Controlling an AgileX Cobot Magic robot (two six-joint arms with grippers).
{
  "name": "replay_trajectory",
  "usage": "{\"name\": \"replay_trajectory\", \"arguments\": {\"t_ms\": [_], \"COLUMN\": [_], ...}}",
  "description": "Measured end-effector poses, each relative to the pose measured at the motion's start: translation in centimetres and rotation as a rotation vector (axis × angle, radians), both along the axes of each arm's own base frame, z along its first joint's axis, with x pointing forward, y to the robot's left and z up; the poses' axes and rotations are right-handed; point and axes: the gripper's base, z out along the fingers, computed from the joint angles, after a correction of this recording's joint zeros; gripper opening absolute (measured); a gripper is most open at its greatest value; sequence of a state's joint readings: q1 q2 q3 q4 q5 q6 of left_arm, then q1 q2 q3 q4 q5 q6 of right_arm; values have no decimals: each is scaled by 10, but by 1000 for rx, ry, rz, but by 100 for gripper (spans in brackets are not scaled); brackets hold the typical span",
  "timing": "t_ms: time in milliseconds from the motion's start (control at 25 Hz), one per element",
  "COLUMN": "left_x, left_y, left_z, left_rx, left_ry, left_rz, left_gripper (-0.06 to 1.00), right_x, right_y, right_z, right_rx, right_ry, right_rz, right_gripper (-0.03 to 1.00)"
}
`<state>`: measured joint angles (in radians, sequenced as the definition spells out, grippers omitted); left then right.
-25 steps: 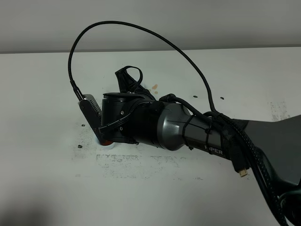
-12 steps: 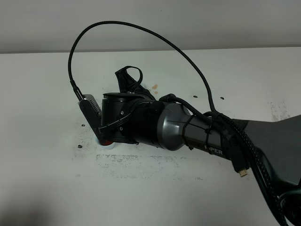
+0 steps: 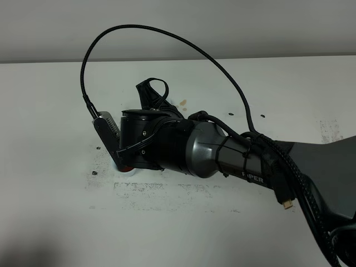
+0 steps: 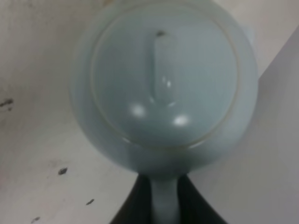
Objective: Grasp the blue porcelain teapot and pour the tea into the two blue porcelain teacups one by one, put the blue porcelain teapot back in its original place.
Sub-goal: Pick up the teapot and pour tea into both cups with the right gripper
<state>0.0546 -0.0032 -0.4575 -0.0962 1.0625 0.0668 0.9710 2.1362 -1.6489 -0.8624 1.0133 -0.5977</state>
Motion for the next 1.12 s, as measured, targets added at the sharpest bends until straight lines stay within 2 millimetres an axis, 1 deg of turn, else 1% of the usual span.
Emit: {"name": "replay_trajectory", "arguments": {"t_ms": [520,720,1120], "left_x": [0,0,0], "left_y": [0,0,0], "left_z": [0,0,0], "left_rx": [-1,-1,-1], "left_ry": [0,0,0], "left_rz": [1,1,1], "left_gripper": [68,68,68], "right_x": [0,0,-6], "right_y": [0,0,1], "right_z": [0,0,-4], "right_rx": [5,35,113], "right_ry": [-1,-1,63], "right_rz": [-5,-35,-103], "right_gripper": [4,4,4]}}
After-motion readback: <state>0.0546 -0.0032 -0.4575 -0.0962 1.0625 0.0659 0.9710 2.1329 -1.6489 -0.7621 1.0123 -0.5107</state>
